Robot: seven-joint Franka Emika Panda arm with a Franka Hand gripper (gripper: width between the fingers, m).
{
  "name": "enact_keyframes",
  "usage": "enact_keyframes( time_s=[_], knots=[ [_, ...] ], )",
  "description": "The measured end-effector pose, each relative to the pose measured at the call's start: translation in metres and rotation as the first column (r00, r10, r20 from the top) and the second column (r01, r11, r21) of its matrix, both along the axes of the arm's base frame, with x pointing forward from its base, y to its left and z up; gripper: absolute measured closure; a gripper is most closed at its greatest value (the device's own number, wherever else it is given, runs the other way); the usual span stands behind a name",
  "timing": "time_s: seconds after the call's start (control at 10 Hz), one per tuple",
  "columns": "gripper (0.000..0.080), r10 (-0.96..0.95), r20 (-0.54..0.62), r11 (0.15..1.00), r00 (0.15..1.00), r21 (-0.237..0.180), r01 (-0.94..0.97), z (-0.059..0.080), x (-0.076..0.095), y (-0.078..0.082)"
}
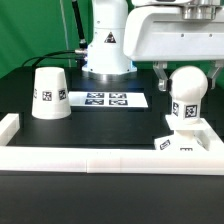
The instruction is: Assemble lamp
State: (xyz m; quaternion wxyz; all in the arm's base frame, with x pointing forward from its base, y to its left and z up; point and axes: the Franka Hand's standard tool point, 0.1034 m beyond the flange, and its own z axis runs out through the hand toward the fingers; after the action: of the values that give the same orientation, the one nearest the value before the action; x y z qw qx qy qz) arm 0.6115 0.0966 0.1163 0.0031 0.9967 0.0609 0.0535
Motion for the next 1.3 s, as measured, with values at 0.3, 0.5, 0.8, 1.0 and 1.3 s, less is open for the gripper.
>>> enact_keyframes(
  time_s=[0.3,0.5,0.8,1.0,1.3],
  knots=[
    [0.022,-0.292,-0.006,0.956,0.956,0.03,0.292,-0.0002,-0.0002,-0.0011],
    [0.022,-0.413,-0.013,0.91,0.911,0.041,0.413,-0.0012,-0.0015,0.0001],
    [0.022,-0.609,-0.034,0.791,0.792,0.047,0.61,-0.0032,-0.0055,0.0003],
    [0.022,-0.691,-0.045,0.72,0.721,0.047,0.693,-0.0031,-0.0073,-0.0005],
    [0.022,-0.686,-0.048,0.725,0.726,0.042,0.687,-0.0031,-0.0086,0.001]
  ],
)
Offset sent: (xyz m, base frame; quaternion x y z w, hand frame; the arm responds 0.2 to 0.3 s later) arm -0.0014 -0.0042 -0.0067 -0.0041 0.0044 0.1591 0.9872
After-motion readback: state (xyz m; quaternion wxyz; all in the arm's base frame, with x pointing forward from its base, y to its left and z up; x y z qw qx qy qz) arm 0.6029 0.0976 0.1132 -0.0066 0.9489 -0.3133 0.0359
